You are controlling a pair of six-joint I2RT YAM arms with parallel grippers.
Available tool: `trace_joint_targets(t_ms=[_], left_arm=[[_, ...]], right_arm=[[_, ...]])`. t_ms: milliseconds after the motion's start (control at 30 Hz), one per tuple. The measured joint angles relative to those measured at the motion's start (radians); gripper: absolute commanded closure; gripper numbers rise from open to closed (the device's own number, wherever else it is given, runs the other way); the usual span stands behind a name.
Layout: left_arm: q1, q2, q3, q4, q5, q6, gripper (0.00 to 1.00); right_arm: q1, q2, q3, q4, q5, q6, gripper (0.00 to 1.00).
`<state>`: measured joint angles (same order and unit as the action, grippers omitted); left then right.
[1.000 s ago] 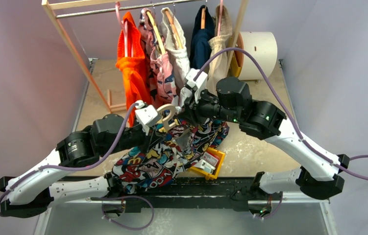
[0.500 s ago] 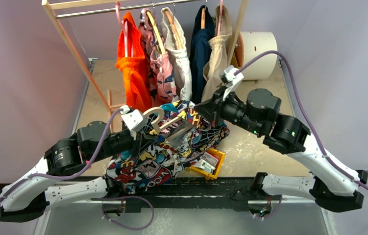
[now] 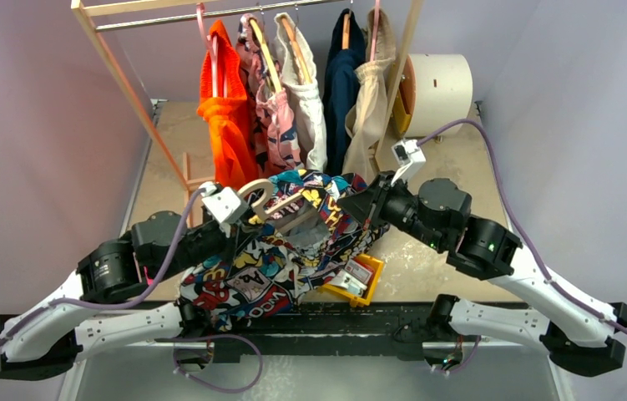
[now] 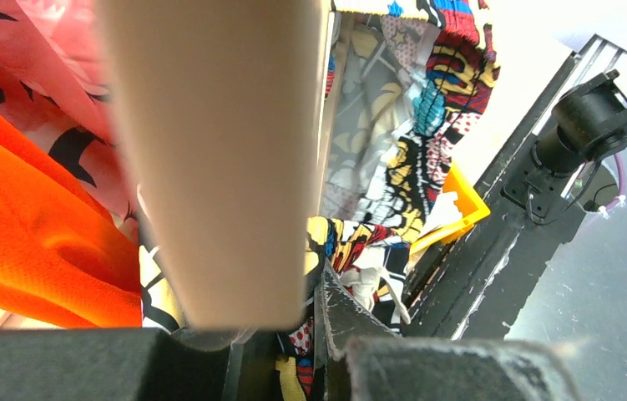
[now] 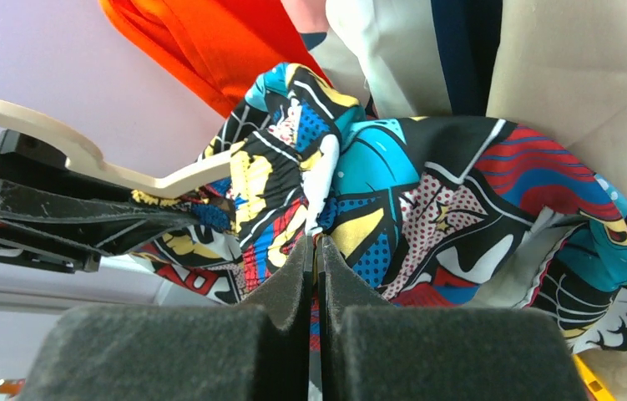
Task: Place the shorts on the hanger
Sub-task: Hang the shorts on the hanger.
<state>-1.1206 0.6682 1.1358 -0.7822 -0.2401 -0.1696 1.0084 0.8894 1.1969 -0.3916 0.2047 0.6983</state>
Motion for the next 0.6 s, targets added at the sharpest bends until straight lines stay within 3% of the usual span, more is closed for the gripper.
trace_joint_targets(t_ms=[433,600], left_arm=[[-0.002,-0.010,0.066,-0.037,0.014,0.026,1.00],[-0.004,-0.026,0.108,-0.075,0.031,0.032,1.00]], right_arm=[[-0.001,-0.010,-0.006,-0.007,-0.040,-0.044,1.00],[-0.001,-0.101,-0.026,0.008,-0.034,-0.066,1.00]])
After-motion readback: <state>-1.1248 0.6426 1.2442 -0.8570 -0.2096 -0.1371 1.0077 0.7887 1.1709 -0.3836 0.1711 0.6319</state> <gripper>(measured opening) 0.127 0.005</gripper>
